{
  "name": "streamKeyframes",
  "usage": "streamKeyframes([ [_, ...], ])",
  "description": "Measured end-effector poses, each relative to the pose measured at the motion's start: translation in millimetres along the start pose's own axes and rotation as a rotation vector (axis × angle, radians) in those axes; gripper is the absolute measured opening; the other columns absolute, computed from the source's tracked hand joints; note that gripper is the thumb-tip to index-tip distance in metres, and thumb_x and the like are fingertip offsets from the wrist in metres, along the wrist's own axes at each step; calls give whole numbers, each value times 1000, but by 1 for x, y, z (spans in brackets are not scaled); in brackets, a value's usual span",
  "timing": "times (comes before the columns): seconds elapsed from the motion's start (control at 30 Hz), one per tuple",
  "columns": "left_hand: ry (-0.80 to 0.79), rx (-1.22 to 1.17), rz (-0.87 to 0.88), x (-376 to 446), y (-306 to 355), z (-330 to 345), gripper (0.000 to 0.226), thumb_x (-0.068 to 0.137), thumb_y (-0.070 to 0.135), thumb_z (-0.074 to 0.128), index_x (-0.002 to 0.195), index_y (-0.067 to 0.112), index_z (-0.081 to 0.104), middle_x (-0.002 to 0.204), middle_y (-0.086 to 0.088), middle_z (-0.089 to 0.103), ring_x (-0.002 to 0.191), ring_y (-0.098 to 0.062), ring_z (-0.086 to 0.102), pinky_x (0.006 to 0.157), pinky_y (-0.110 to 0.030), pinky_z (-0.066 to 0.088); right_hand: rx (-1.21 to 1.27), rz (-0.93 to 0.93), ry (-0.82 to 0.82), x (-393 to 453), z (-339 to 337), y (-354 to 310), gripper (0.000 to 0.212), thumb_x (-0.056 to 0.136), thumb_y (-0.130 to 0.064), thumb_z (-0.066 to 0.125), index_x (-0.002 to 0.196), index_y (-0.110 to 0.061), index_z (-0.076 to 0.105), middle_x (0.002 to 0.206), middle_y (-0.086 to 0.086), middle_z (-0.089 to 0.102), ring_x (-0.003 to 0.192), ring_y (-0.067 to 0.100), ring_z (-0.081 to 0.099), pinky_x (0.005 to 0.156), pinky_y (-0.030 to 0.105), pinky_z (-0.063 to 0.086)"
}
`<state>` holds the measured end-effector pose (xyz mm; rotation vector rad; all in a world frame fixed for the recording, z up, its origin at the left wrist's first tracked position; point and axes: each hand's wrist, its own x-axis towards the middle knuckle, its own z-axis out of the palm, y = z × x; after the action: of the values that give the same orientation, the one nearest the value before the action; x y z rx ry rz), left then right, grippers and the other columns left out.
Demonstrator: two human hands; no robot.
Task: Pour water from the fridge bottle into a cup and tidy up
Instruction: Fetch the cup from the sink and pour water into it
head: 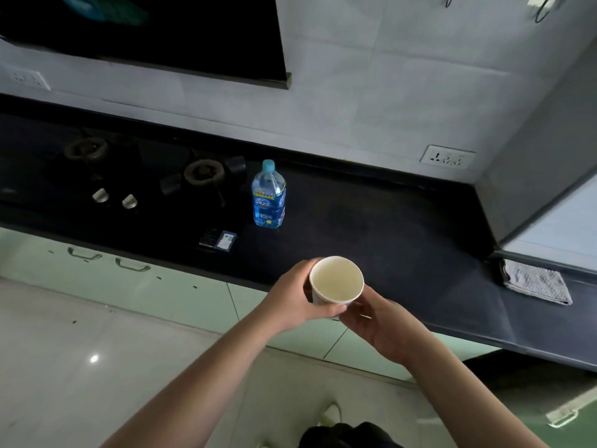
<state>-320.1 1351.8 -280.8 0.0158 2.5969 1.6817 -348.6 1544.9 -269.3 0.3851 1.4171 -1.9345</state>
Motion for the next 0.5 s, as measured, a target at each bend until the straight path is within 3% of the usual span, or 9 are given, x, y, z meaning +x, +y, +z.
streamKeyframes([
  [0.13,-27,3,-5,29,-14,7,76,64,40,91,127,45,48,125,21,56,115,8,52,94,-13,45,26,23,4,28,-11,-4,26,96,-24,60,115,-8,68,116,16,69,109,25,66,95,33,53],
  [0.27,-59,20,-33,62,-28,14,75,65,40,91,124,49,46,123,25,55,115,12,50,93,-8,41,33,36,22,56,-23,-13,24,99,-29,54,108,-10,66,104,10,70,97,23,67,89,33,55],
  [0.5,-33,7,-104,124,-54,24,72,64,38,91,117,54,47,124,20,59,116,6,54,96,-16,44,-46,57,49,123,-43,-36,22,97,-34,57,105,-15,66,106,6,67,92,17,67,85,29,56],
])
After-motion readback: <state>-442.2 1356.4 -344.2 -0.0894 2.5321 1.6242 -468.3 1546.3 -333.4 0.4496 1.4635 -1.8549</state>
